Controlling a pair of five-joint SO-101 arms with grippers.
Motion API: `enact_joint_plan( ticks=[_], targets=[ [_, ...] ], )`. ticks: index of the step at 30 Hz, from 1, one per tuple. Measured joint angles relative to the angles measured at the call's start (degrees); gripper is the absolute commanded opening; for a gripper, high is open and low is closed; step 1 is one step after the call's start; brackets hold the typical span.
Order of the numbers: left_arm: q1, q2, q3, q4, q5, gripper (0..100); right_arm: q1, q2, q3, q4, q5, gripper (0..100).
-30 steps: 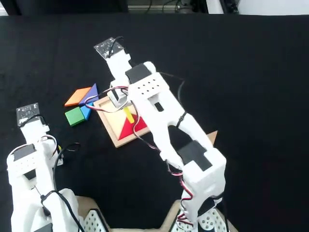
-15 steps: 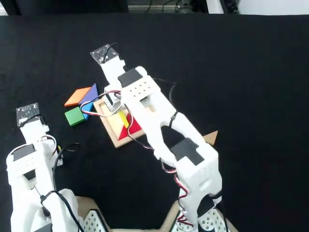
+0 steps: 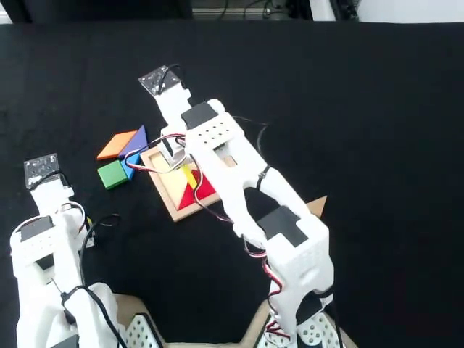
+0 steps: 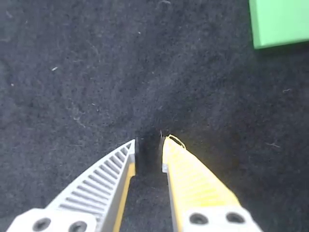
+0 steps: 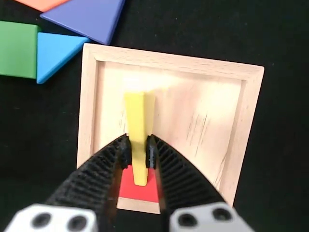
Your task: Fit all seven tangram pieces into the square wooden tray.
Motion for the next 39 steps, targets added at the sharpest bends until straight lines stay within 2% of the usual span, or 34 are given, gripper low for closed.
enact_joint_plan(
  ticks=[3,30,33,36,39],
  targets=[
    [0.0,0.0,0.0,0.0,0.0,11,0.0,0.0,0.0,0.0,0.1,10.4],
    [0.0,0.0,0.0,0.0,0.0,11,-3.9,0.3,0.0,-3.0,0.1,10.6],
    [0.0,0.0,0.0,0.0,0.0,11,-4.2,0.3,0.0,-5.0,2.5,10.2],
    [0.0,0.0,0.0,0.0,0.0,11,-5.0,1.2,0.0,-8.8,7.7,0.7],
    [0.0,0.0,0.0,0.0,0.0,11,-4.9,4.7,-0.1,-11.2,13.1,1.4]
  ],
)
